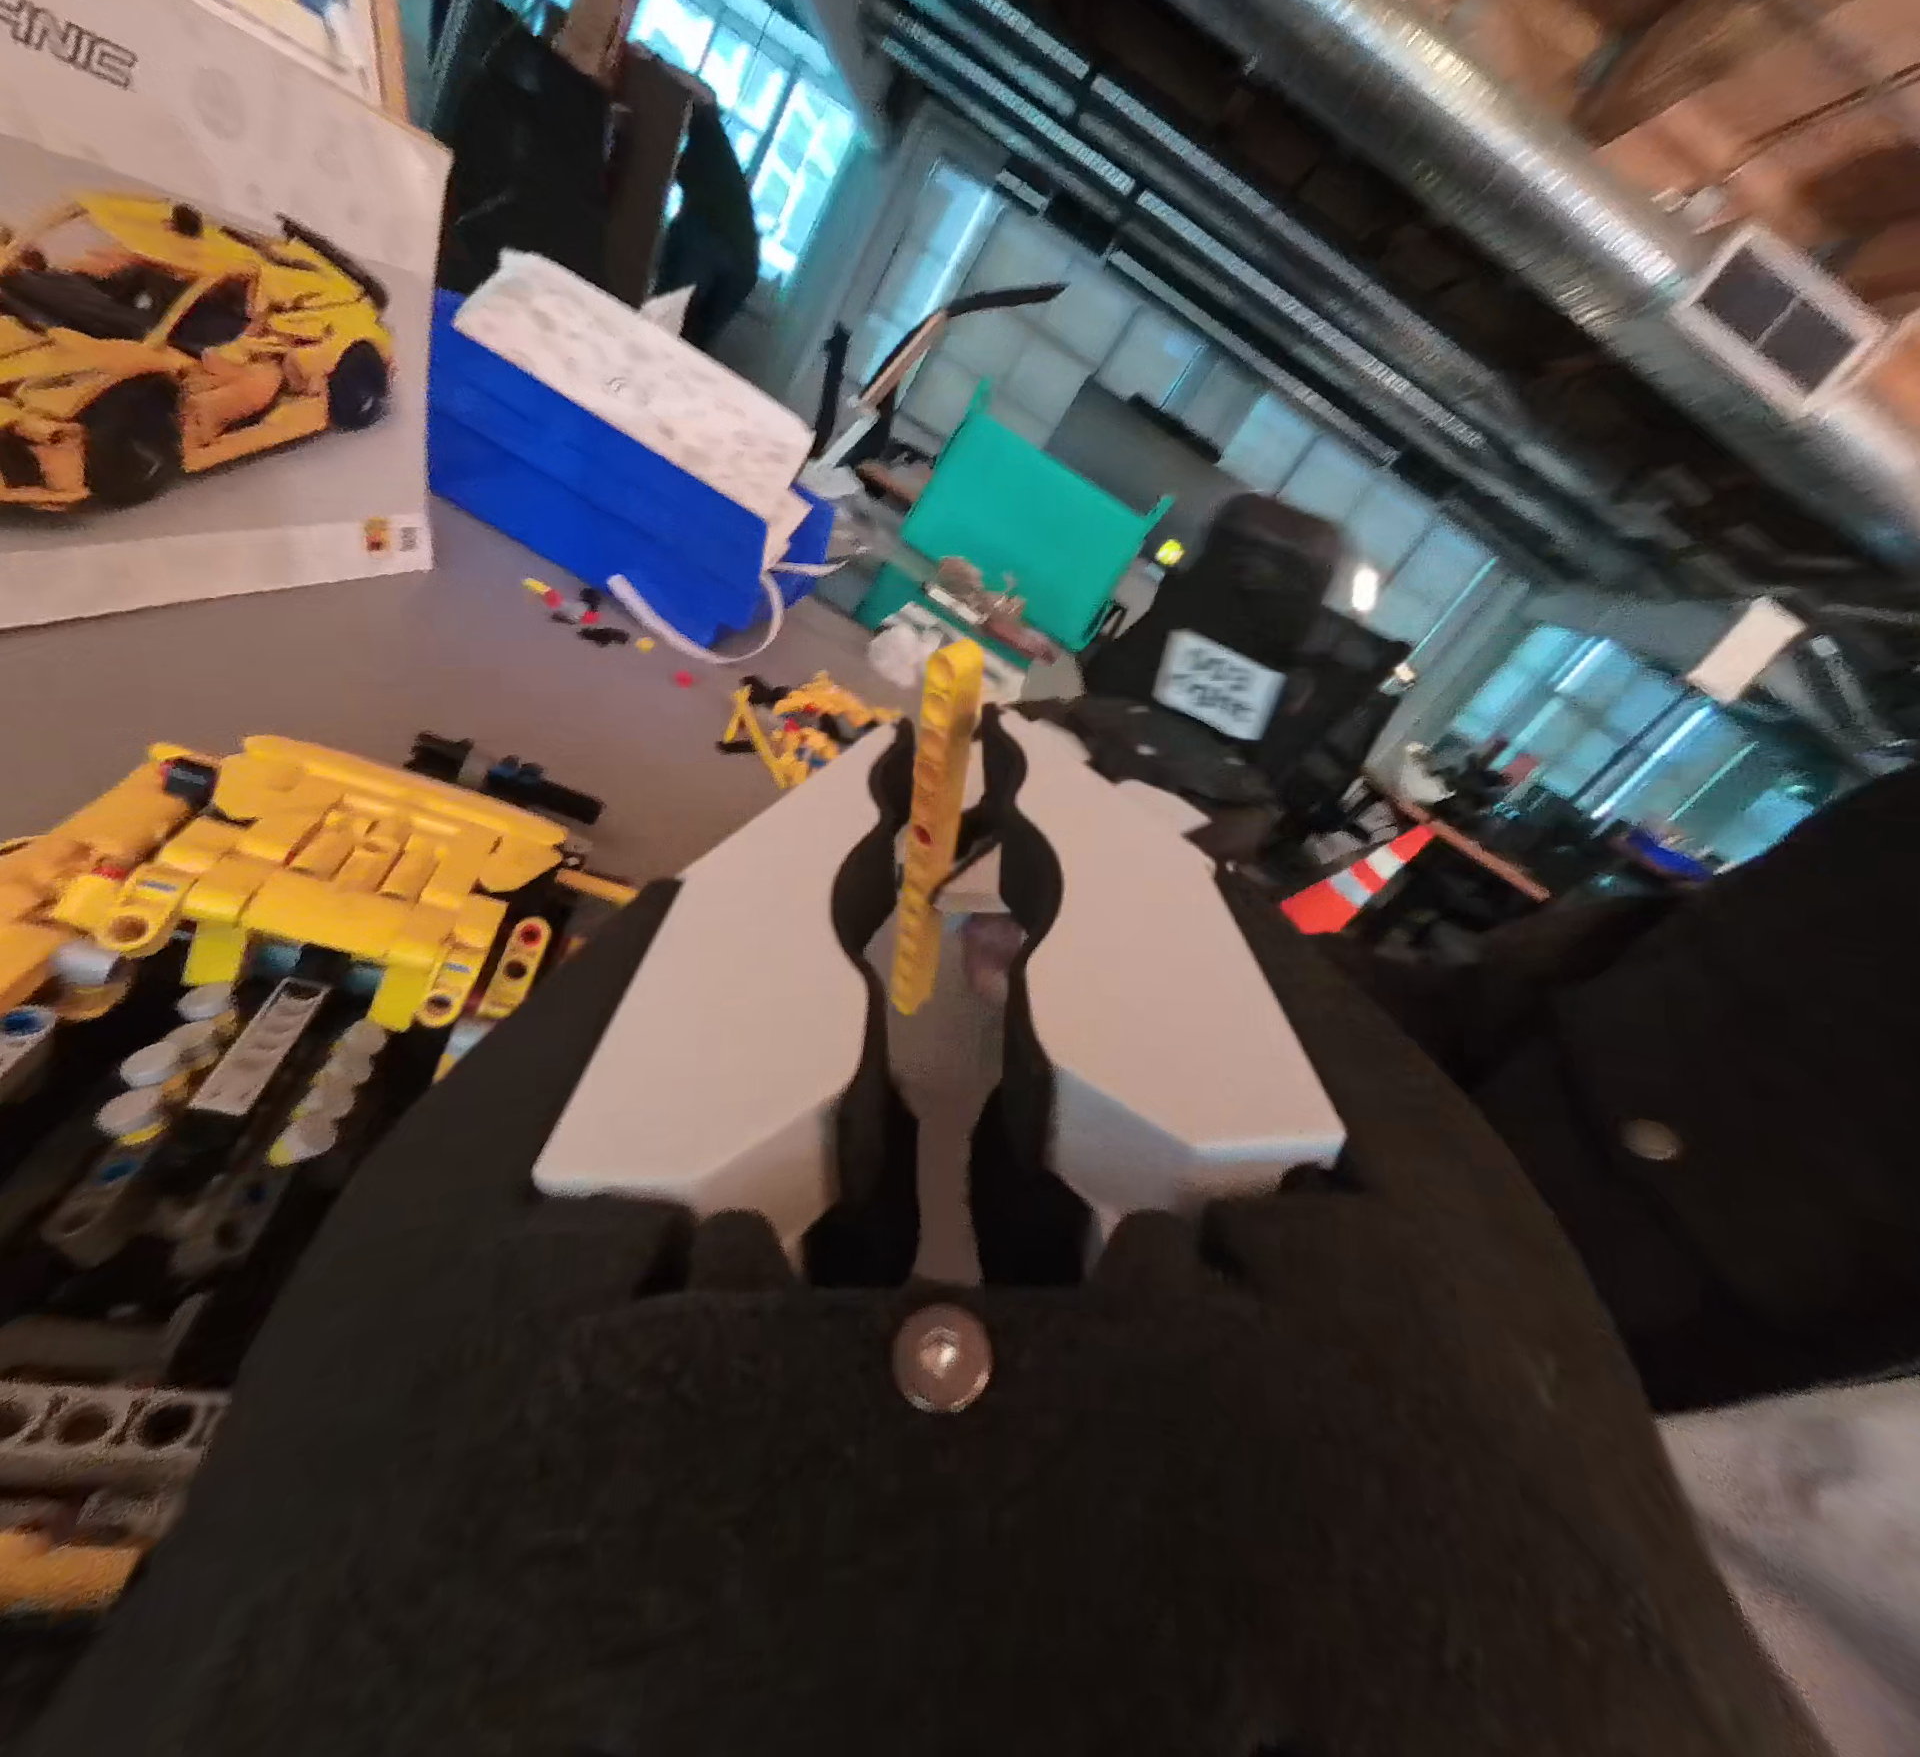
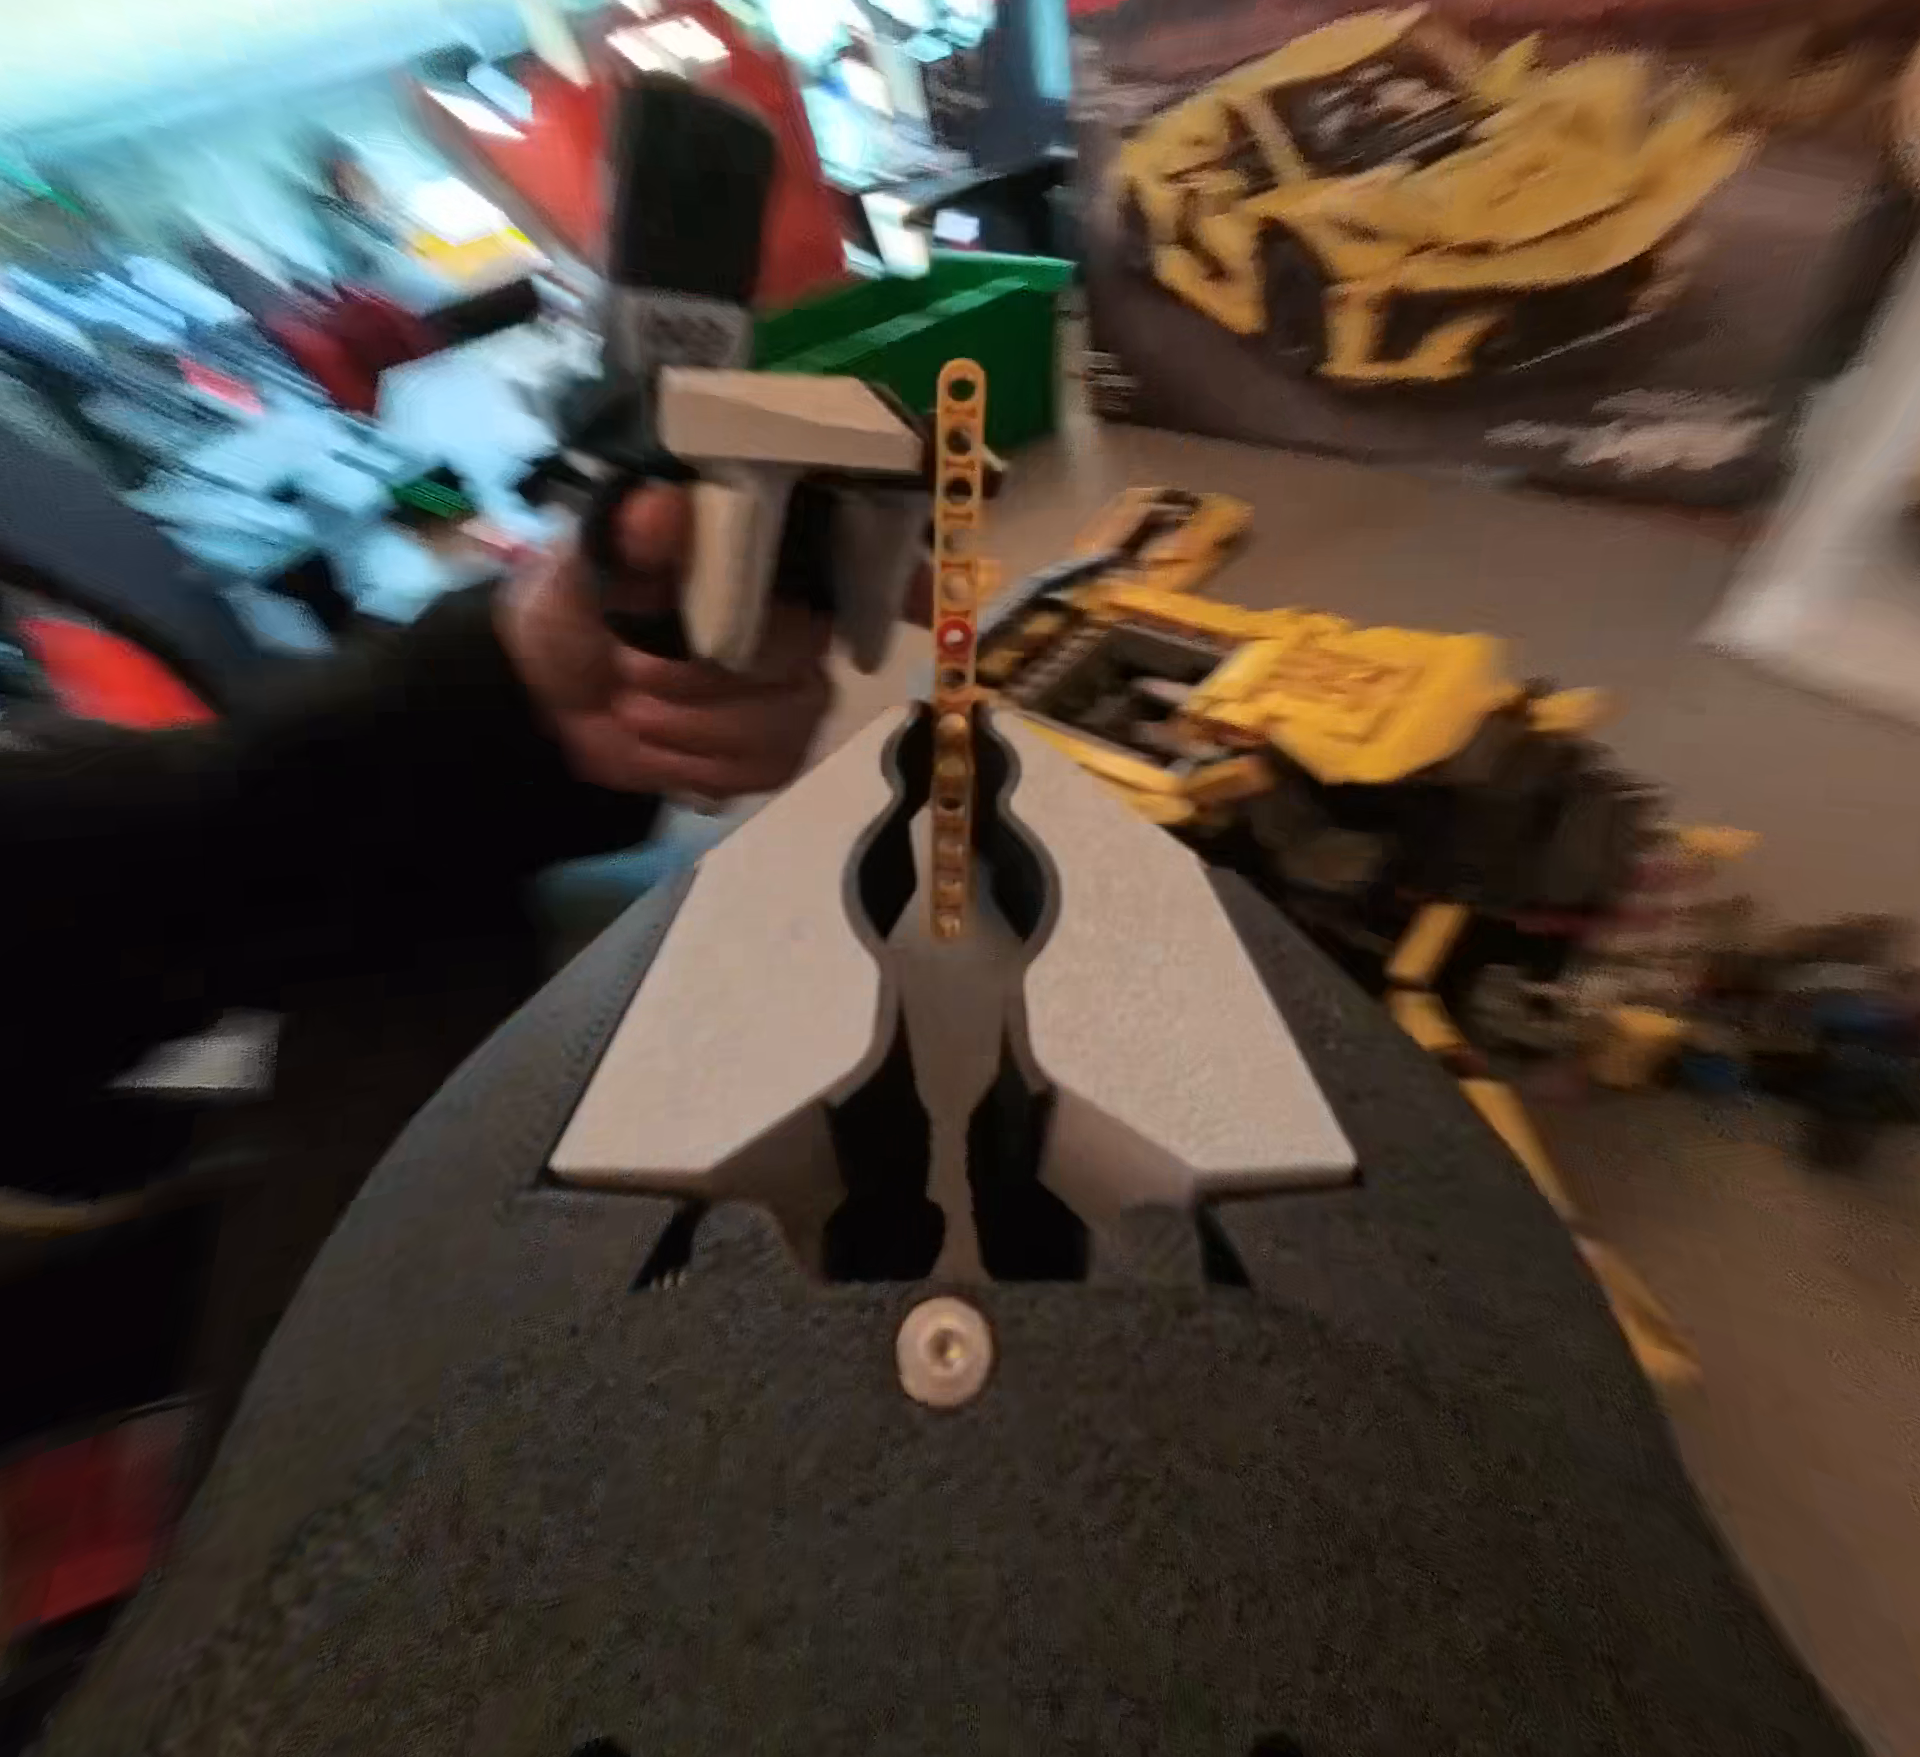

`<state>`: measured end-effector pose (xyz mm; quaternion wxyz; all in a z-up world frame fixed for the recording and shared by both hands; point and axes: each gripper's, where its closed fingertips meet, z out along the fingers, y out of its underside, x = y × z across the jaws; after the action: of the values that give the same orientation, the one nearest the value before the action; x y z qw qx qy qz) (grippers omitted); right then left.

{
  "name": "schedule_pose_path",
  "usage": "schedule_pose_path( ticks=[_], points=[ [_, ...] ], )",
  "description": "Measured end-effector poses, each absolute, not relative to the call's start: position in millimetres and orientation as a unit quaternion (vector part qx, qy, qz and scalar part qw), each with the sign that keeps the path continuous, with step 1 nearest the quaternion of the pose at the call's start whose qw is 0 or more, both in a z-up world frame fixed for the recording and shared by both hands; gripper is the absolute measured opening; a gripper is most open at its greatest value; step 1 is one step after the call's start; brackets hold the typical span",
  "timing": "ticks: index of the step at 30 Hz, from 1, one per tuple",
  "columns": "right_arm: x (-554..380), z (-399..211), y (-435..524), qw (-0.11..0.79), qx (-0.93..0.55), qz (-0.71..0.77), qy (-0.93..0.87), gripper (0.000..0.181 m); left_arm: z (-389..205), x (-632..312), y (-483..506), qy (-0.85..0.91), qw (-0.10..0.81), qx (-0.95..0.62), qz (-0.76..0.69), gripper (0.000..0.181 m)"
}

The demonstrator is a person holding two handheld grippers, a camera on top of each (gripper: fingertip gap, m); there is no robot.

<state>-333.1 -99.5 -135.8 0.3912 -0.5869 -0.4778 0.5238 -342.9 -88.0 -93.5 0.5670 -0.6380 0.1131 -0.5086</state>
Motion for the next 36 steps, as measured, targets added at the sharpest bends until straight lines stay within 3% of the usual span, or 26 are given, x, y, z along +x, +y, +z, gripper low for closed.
schedule_pose_path(
  ticks=[3,7,13,15,17,20,22,24,25,30,36],
  points=[
    [-327.5,-128.4,-117.1,0.239,-0.57,0.656,-0.434,0.006,-85.4,-339.2,-98.2,0.14,0.567,-0.618,-0.525,0.013],
    [-317.6,-114.3,-140.3,0.131,-0.521,0.73,-0.423,0.006,-82.4,-328.0,-110.6,0.188,0.563,-0.612,-0.524,0.016],
    [-315.5,-115.9,-147.8,0.084,-0.511,0.744,-0.421,0.006,-87.1,-318.4,-118.2,0.216,0.543,-0.617,-0.527,0.02],
    [-315.8,-117.5,-147.0,0.083,-0.516,0.741,-0.421,0.006,-87.7,-316.3,-120.2,0.222,0.539,-0.614,-0.532,0.011],
    [-319.6,-124.2,-141.2,0.112,-0.536,0.719,-0.429,0.006,-91.3,-317.2,-116.8,0.218,0.544,-0.624,-0.517,0.009],
    [-331.1,-139.6,-107.6,0.247,-0.597,0.635,-0.424,0.009,-103.4,-329.6,-93.6,0.163,0.565,-0.661,-0.466,0.007],
    [-336.4,-137.8,-91.1,0.357,-0.61,0.568,-0.421,0.032,-111.9,-340.2,-76.7,0.099,0.574,-0.681,-0.444,0.007],
    [-342.2,-145.6,-83.3,0.41,-0.635,0.502,-0.421,0.031,-113.3,-345.7,-69.2,0.056,0.584,-0.681,-0.439,0.007],
    [-344.2,-156.9,-78.4,0.41,-0.665,0.469,-0.411,0.021,-113.5,-346.9,-67.3,0.043,0.587,-0.681,-0.436,0.007],
    [-351.1,-148.9,-80.6,0.385,-0.684,0.537,-0.311,0.013,-112.4,-350.0,-64.7,-0.018,0.595,-0.666,-0.45,0.007],
    [-346.2,-150.6,-75.4,0.404,-0.684,0.508,-0.333,0.012,-114.4,-347.8,-64.4,-0.019,0.591,-0.671,-0.448,0.007]
  ],
)
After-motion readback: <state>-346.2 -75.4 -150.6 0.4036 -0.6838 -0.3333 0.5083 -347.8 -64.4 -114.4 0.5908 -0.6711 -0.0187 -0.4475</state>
